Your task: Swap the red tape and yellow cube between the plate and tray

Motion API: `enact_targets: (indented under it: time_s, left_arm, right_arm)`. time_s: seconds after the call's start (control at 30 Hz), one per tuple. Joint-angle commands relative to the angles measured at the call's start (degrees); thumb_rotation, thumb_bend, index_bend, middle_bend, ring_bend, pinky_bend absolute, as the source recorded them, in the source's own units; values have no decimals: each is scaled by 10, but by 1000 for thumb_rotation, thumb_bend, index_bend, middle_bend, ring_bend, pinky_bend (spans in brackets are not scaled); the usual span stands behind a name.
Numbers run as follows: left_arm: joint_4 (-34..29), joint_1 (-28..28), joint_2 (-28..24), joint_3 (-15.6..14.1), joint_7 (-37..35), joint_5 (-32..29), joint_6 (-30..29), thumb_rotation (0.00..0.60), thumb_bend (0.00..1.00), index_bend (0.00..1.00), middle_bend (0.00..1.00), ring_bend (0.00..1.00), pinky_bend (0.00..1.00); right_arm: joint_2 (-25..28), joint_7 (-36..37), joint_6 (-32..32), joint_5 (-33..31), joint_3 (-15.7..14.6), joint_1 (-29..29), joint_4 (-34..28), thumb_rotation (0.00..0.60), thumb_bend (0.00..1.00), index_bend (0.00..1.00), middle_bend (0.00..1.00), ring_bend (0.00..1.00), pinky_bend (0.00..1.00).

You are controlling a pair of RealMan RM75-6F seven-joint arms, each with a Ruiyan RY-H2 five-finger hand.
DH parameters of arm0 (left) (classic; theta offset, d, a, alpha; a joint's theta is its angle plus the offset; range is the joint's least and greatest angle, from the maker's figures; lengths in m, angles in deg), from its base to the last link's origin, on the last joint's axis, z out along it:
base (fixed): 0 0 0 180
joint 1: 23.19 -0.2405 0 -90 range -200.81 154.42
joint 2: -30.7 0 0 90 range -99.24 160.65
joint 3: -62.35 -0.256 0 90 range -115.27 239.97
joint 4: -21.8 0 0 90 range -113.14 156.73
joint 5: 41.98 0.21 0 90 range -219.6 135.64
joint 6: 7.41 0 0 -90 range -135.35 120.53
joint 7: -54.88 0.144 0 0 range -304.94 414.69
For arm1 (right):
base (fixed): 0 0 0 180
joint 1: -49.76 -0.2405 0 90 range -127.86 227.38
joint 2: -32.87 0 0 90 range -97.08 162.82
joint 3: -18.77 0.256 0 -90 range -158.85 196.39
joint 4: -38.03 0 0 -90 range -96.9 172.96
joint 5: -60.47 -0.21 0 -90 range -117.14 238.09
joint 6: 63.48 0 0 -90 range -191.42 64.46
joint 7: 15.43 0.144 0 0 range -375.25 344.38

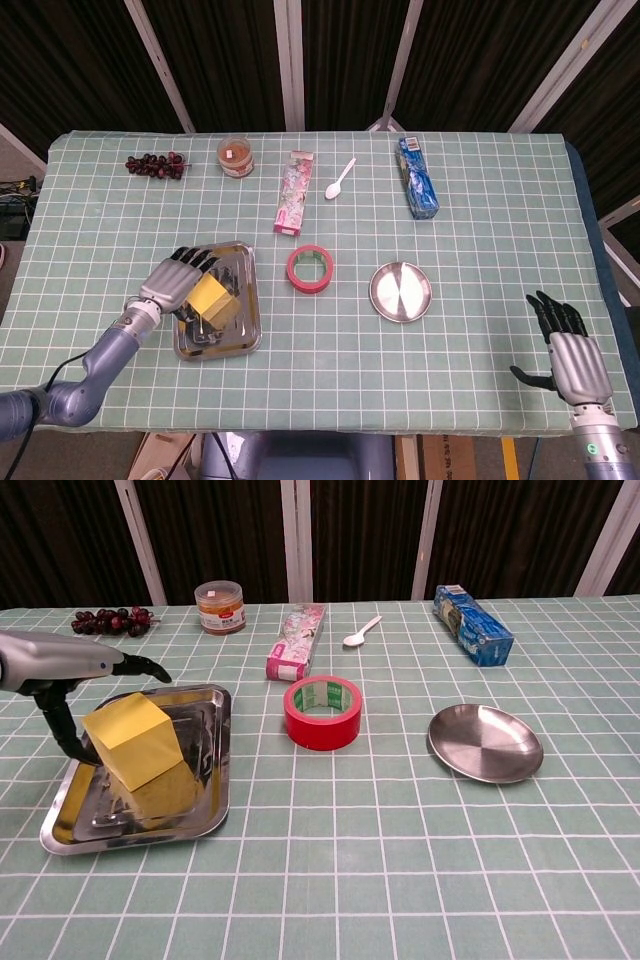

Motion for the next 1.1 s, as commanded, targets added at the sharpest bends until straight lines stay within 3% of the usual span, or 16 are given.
enact_targets:
  time_s: [0.03, 0.13, 0.33, 0.5, 0.7, 0.97, 1.1]
  left_arm:
    - [20, 2, 14, -9, -12, 26, 1, 600, 1, 44, 95, 27, 96]
    - [30, 2, 20, -12, -23, 45, 0, 600, 71, 85, 170, 86, 164]
    - [47, 2, 29, -17, -39, 73, -1, 600, 224, 122, 246, 114, 189]
    - [53, 1, 32, -16, -58, 95, -7, 600, 360, 205, 368, 216, 255]
    - [37, -5, 14, -11, -79, 126, -31, 600, 372, 227, 346, 230, 251]
    - [-6, -19, -1, 23, -220, 239, -90, 600, 362, 238, 307, 222, 246]
    - [-11, -3, 17, 32, -251, 276, -90, 600, 358, 239, 307, 222, 246]
  right_arm:
    - [-3, 2, 3, -1, 8, 4, 0, 600, 160, 45, 0, 50, 11]
    - [-7, 5, 7, 0, 15, 8, 2, 600, 159, 46, 0, 49, 11]
    - [-9, 10, 16, 2, 26, 14, 5, 600, 160, 45, 0, 50, 11]
    - [-13, 10, 16, 4, 35, 20, 7, 600, 160, 46, 0, 50, 11]
    - [-15, 8, 22, 7, 43, 26, 8, 600, 160, 46, 0, 50, 11]
    - [-15, 8, 28, 5, 55, 33, 11, 600, 161, 45, 0, 50, 11]
    - [-15, 8, 32, 2, 61, 35, 13, 600, 159, 45, 0, 49, 11]
